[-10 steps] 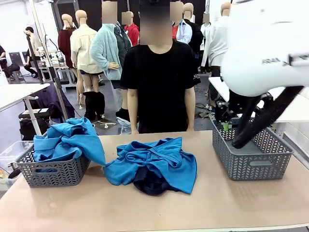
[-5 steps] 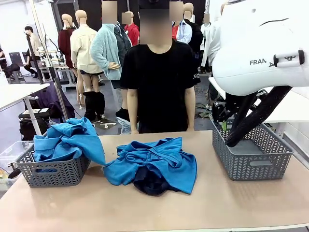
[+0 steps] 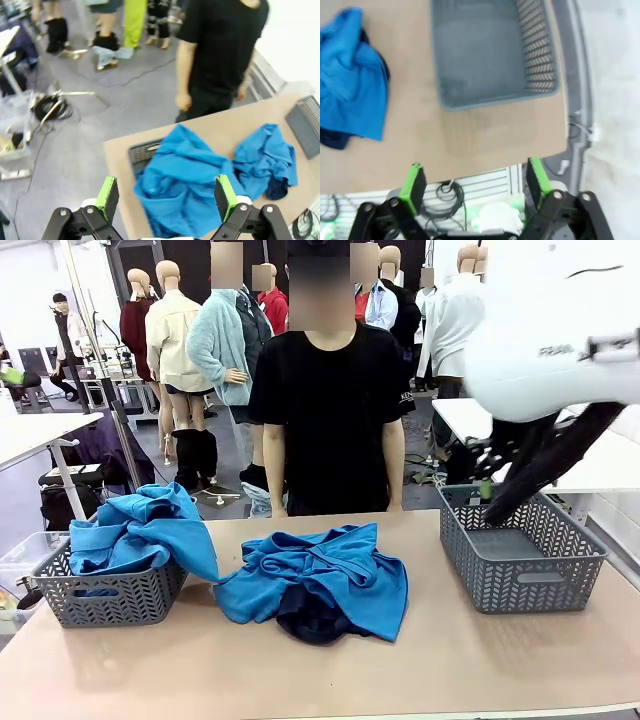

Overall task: Sort the tops and bottoms.
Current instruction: Lift clothes from the center of the table with your left hand.

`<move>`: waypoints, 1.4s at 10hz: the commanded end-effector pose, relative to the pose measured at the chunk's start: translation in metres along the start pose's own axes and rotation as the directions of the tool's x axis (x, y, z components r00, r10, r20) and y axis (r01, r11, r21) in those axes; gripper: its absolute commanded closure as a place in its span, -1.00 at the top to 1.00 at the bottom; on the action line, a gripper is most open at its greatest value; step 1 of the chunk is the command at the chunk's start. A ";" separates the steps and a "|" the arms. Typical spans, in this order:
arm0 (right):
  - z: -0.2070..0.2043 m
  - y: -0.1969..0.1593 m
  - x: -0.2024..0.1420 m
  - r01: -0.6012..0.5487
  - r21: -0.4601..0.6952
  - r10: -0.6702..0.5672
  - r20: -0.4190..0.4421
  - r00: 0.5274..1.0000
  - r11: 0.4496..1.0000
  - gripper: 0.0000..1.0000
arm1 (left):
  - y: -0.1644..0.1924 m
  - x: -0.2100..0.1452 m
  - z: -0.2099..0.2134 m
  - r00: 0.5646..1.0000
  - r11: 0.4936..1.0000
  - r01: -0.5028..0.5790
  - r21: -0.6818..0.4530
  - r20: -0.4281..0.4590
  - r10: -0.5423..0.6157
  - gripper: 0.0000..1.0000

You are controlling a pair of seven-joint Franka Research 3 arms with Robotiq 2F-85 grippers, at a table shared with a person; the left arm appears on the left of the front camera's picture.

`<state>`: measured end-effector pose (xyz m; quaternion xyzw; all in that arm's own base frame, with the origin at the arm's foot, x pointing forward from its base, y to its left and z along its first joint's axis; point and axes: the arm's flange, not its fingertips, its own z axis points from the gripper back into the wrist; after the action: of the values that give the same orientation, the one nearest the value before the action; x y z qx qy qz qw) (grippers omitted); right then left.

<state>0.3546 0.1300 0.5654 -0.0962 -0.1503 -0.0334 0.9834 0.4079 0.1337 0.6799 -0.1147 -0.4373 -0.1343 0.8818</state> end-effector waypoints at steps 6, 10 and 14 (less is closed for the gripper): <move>-0.005 -0.166 -0.020 0.280 0.044 -0.280 -0.017 0.960 0.959 1.00 | -0.096 -0.040 -0.059 0.980 0.984 0.174 -0.032 -0.089 -0.176 1.00; -0.009 -0.174 -0.027 0.291 0.028 -0.290 -0.015 0.957 0.956 1.00 | -0.096 -0.040 -0.059 0.980 0.984 0.174 -0.032 -0.089 -0.176 1.00; -0.031 -0.295 0.003 0.299 0.029 -0.298 -0.029 0.954 0.954 1.00 | -0.096 -0.040 -0.059 0.980 0.984 0.174 -0.032 -0.089 -0.176 1.00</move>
<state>0.3265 -0.1493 0.5840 -0.0663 -0.1385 -0.2058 0.9665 0.3952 0.0313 0.6183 -0.0776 -0.4102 -0.2241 0.8806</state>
